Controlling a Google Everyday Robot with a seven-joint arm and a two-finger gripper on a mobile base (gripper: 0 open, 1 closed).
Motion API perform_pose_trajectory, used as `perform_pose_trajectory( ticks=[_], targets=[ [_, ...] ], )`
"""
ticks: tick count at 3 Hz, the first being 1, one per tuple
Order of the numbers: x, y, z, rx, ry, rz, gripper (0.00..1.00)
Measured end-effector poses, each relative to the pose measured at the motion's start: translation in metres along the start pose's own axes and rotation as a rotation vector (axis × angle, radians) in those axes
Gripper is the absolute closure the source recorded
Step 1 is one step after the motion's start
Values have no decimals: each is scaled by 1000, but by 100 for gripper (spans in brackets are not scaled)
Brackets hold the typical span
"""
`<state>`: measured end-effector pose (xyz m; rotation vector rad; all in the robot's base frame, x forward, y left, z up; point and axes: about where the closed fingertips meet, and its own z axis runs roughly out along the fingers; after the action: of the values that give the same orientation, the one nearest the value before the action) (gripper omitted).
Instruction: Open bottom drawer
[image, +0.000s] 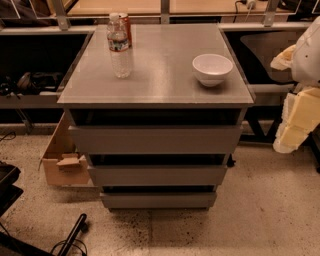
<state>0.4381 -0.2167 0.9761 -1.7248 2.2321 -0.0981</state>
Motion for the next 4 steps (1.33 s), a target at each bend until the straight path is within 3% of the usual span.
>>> perform_pose_trajectory(
  ticks=[1,2,3,4],
  targets=[
    [0,0,0,0,0,0,0],
    [5,4,26,-4,70,11,0],
    [36,13,89,-49,155,47,0],
    [75,18,153,-61,237,76,0]
  ],
)
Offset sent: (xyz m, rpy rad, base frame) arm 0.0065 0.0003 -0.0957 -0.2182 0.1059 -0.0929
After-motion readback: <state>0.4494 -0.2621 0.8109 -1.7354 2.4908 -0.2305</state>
